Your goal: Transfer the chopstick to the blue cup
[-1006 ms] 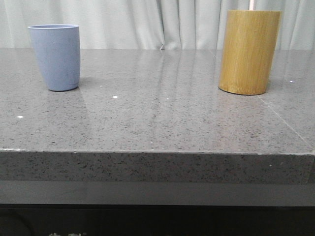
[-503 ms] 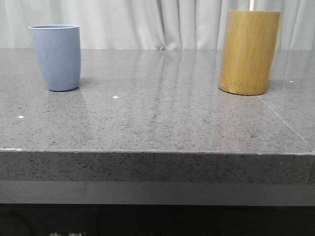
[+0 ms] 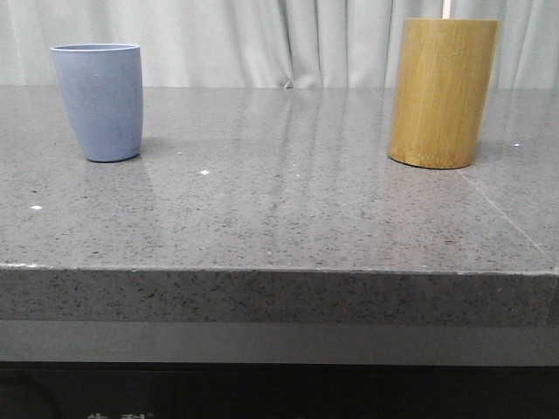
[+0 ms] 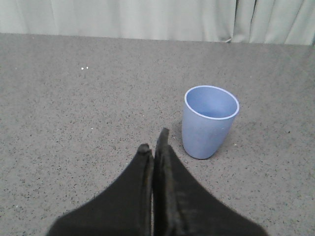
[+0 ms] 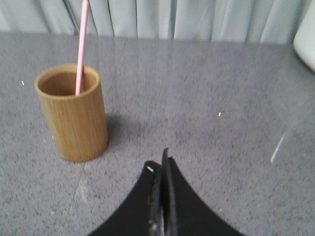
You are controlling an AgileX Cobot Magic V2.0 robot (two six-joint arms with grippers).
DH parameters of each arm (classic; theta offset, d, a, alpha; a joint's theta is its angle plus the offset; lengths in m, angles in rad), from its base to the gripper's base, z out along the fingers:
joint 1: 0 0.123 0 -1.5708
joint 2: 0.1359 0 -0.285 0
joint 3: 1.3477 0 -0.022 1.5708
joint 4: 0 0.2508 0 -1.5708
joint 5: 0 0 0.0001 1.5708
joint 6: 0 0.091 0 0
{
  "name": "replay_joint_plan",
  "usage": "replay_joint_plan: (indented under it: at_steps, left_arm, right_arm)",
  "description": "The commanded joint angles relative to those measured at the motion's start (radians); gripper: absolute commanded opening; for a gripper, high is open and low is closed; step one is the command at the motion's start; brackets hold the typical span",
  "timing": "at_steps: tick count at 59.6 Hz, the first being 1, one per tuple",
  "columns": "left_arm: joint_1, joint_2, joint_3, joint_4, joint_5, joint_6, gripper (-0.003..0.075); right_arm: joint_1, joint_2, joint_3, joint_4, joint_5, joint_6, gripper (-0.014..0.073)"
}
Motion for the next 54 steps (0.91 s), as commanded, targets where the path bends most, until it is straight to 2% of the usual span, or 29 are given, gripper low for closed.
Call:
replay_joint_plan:
  at_steps: [1, 21, 26, 31, 36, 42, 46, 54]
  left_arm:
    - [-0.006, 0.04, -0.034, -0.011, -0.073, -0.007, -0.0019]
    - [-0.006, 0.104, -0.034, -0.006, -0.074, -0.007, -0.0018]
    - [-0.006, 0.104, -0.034, -0.006, -0.083, -0.007, -0.0002]
    - [-0.006, 0.104, -0.034, -0.006, -0.093, -0.007, 0.009]
    - [-0.006, 0.104, -0.034, -0.006, -0.101, -0.007, 0.0267]
    - [-0.006, 0.104, -0.034, -0.006, -0.097, -0.007, 0.0461]
    - [-0.006, 0.104, -0.034, -0.006, -0.085, -0.007, 0.0524]
    - [-0.006, 0.104, -0.038, -0.041, -0.067, -0.007, 0.051]
  right_arm:
    - [0.0, 0.047, -0.034, -0.011, -0.056, 0.001, -0.0068]
    - [0.0, 0.1, -0.034, -0.023, -0.038, 0.001, -0.0065]
    - [0.0, 0.1, -0.034, -0.042, -0.037, 0.001, -0.0015]
    - [0.0, 0.1, -0.034, -0.052, -0.037, 0.001, 0.0135]
    - [0.0, 0.1, -0.034, -0.052, -0.037, 0.001, 0.0339]
    - [0.0, 0.1, -0.034, -0.052, -0.036, 0.001, 0.0495]
    - [0.0, 0.1, -0.034, -0.052, -0.036, 0.001, 0.0521]
    - [0.0, 0.1, -0.034, -0.052, -0.037, 0.001, 0.0518]
